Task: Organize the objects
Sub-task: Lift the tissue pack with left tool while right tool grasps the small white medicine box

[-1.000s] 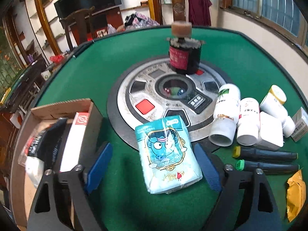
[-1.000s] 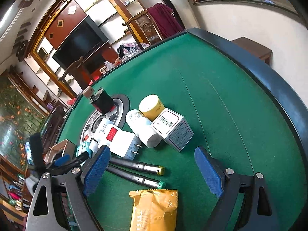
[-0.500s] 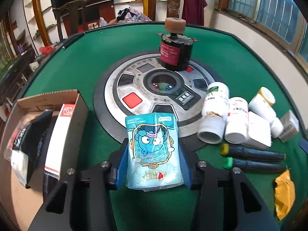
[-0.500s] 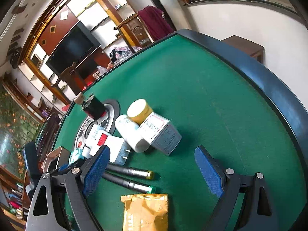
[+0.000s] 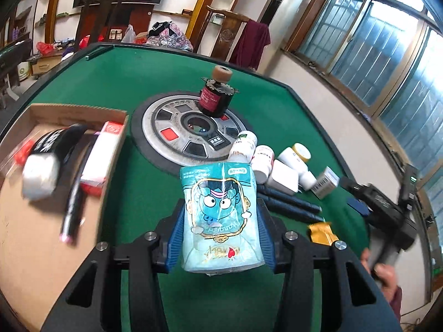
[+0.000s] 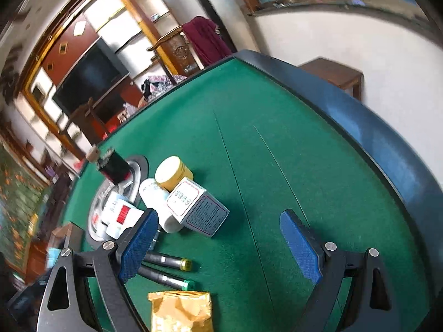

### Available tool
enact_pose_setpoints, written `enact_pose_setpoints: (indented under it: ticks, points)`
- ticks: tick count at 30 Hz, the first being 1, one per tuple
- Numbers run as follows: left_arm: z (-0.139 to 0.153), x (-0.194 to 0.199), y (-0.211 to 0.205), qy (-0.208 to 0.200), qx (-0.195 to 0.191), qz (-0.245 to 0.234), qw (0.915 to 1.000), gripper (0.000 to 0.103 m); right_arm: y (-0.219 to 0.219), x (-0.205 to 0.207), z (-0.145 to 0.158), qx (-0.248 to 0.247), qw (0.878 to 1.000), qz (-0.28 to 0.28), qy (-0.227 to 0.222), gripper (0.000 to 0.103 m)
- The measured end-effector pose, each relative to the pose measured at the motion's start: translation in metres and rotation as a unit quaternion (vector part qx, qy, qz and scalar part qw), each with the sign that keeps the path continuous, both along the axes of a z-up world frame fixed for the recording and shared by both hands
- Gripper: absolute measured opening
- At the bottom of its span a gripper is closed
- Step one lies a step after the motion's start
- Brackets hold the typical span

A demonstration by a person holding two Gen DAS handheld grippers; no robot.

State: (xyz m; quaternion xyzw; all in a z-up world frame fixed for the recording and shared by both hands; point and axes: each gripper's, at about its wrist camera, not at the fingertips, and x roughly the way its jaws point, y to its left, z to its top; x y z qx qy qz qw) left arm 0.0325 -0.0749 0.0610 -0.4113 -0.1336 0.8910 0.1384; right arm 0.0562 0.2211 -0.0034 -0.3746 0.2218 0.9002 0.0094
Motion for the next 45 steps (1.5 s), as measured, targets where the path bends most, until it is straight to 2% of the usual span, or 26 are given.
enact_pose_setpoints:
  ticks: [2,6,11,19,20,22,23,24,25,37,45]
  points:
    - [0.005,0.014,-0.010,0.010,-0.005,0.004,0.9999,0.046,-0.008,-0.005,0.002,0.032,0.999,0.021,-0.007,0.093]
    - [0.009,0.029,-0.029,0.022,-0.012,0.017,0.9995,0.047,-0.021,-0.013,0.009,0.142,0.989,0.047,-0.003,0.093]
    - [0.003,0.037,-0.048,0.012,0.005,0.034,0.9993,0.047,-0.028,-0.027,0.010,0.200,0.977,0.079,-0.010,0.093]
    - [-0.003,0.043,-0.054,0.004,0.011,0.041,0.9991,0.047,-0.046,-0.031,0.004,0.207,0.969,0.133,-0.005,0.092]
    - [-0.004,0.043,-0.052,0.004,0.008,0.041,0.9991,0.047,-0.048,-0.032,0.003,0.209,0.969,0.135,-0.005,0.088]
    - [-0.005,0.043,-0.051,0.003,0.005,0.040,0.9992,0.047,-0.047,-0.035,-0.001,0.202,0.970,0.136,-0.012,0.069]
    - [-0.006,0.043,-0.049,0.002,0.004,0.039,0.9992,0.047,-0.045,-0.037,-0.004,0.196,0.971,0.134,-0.020,0.053]
    - [-0.007,0.043,-0.049,0.001,0.004,0.038,0.9993,0.047,-0.043,-0.038,-0.005,0.192,0.972,0.132,-0.025,0.041]
    - [-0.007,0.043,-0.048,0.001,0.004,0.037,0.9993,0.047,-0.040,-0.040,-0.007,0.187,0.973,0.129,-0.031,0.038]
    - [-0.013,0.048,-0.049,-0.005,0.019,0.037,0.9991,0.047,-0.027,-0.017,0.012,0.110,0.987,0.120,-0.013,0.038]
    - [-0.011,0.066,-0.071,0.004,0.034,0.052,0.9981,0.047,-0.067,0.016,0.050,0.090,0.981,0.171,0.020,0.038]
